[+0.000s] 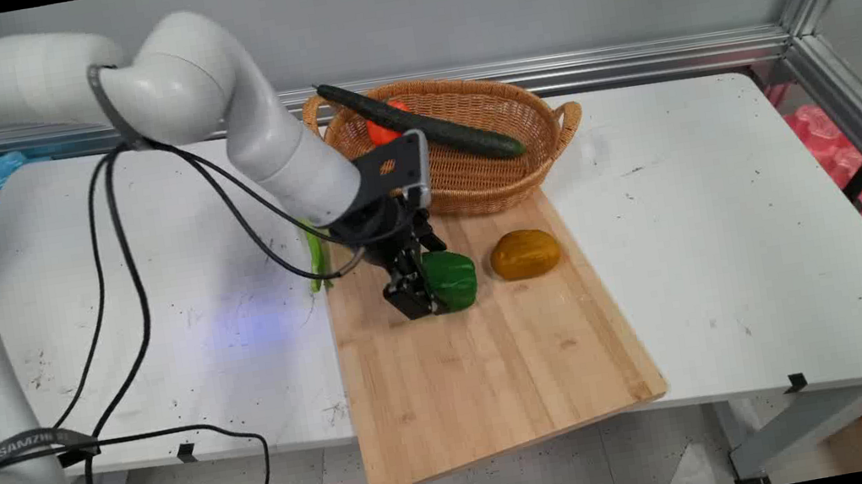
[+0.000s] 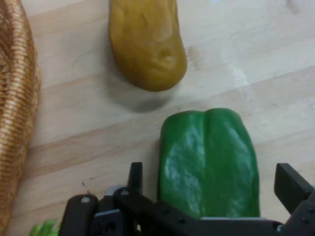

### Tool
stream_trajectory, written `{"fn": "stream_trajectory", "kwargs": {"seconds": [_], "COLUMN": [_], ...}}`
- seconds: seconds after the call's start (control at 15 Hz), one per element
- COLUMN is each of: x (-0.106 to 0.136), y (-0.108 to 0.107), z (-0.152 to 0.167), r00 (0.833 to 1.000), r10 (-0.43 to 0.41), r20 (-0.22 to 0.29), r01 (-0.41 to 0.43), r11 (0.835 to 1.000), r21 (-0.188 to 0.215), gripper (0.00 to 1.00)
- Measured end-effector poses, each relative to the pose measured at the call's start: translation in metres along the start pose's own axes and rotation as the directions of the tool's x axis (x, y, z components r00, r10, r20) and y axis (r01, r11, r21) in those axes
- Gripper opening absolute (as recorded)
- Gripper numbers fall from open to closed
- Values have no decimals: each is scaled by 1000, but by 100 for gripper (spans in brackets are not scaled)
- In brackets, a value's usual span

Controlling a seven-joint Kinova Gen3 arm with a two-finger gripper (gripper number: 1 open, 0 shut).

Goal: Pick up the cucumber from the vegetable basket

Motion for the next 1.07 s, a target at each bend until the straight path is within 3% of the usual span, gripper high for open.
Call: {"fn": "stream_trajectory", "kwargs": {"seconds": [0.6, 1.07], "x": [2, -14], "y": [11, 6], "z": [-74, -135], "r00": [999, 998], "r10": [-37, -54], "r20": [-28, -23], "r01": [38, 55], "r11": [999, 998], "r21": [13, 29], "gripper": [100, 100]}}
